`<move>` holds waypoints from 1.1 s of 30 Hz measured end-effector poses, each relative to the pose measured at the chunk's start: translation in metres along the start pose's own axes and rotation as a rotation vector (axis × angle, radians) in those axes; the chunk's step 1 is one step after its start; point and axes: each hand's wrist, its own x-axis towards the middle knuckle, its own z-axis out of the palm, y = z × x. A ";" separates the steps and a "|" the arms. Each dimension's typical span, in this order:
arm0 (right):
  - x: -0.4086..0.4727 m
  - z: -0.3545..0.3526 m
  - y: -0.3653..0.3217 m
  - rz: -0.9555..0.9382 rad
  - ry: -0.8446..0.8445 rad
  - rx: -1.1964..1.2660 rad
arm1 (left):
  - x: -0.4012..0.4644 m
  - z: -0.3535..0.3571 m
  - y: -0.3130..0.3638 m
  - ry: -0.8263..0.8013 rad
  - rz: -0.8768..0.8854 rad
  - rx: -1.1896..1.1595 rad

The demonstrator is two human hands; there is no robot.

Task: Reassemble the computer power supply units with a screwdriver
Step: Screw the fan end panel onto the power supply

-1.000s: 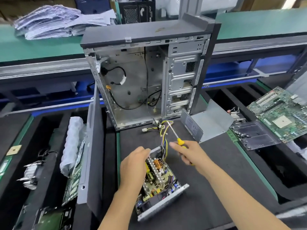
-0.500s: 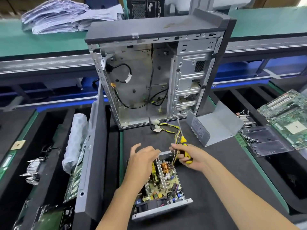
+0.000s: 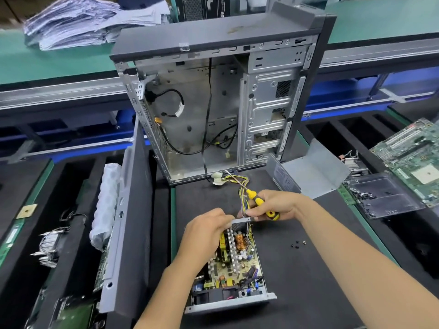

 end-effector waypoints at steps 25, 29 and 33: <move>-0.024 0.026 0.021 -0.126 0.520 -0.042 | 0.039 0.013 0.034 -0.156 0.277 0.095; -0.023 0.026 0.032 -0.123 0.668 0.075 | 0.045 0.016 0.020 -0.237 0.222 0.207; -0.008 0.029 0.036 -0.098 0.787 -0.398 | 0.041 0.015 0.005 -0.191 0.226 0.201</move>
